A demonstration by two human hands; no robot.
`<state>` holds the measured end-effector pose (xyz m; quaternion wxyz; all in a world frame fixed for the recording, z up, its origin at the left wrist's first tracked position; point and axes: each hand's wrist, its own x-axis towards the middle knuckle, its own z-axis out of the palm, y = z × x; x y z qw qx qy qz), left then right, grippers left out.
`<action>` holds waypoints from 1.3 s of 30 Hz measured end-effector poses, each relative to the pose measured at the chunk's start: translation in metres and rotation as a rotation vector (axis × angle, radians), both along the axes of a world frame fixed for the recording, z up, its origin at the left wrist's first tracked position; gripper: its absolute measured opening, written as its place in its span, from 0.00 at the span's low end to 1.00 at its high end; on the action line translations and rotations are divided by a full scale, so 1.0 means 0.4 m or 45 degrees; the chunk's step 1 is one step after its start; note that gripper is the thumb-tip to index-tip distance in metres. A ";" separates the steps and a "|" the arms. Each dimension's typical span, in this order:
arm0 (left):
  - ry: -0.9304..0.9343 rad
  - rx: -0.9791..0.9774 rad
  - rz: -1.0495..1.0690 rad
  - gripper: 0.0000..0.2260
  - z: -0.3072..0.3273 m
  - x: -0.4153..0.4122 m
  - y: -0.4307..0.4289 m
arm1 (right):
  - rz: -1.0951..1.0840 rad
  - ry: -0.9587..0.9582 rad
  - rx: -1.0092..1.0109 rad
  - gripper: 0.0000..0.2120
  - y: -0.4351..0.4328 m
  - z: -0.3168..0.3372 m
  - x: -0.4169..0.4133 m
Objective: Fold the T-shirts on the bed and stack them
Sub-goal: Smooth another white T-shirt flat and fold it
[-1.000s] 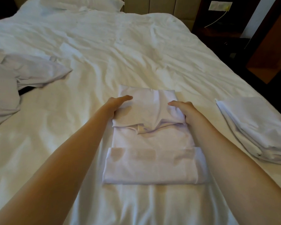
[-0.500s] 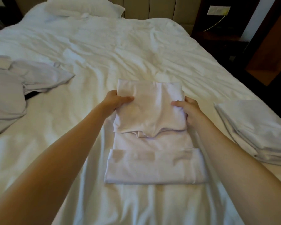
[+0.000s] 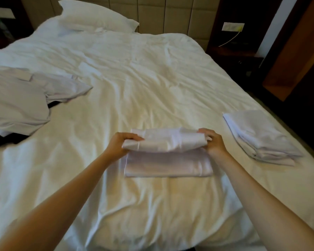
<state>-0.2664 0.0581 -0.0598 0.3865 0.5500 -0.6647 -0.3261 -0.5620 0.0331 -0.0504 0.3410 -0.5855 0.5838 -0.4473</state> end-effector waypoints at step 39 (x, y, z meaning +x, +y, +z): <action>-0.882 0.238 0.360 0.27 -0.129 -0.178 0.045 | -0.056 0.998 0.427 0.28 0.066 -0.119 0.083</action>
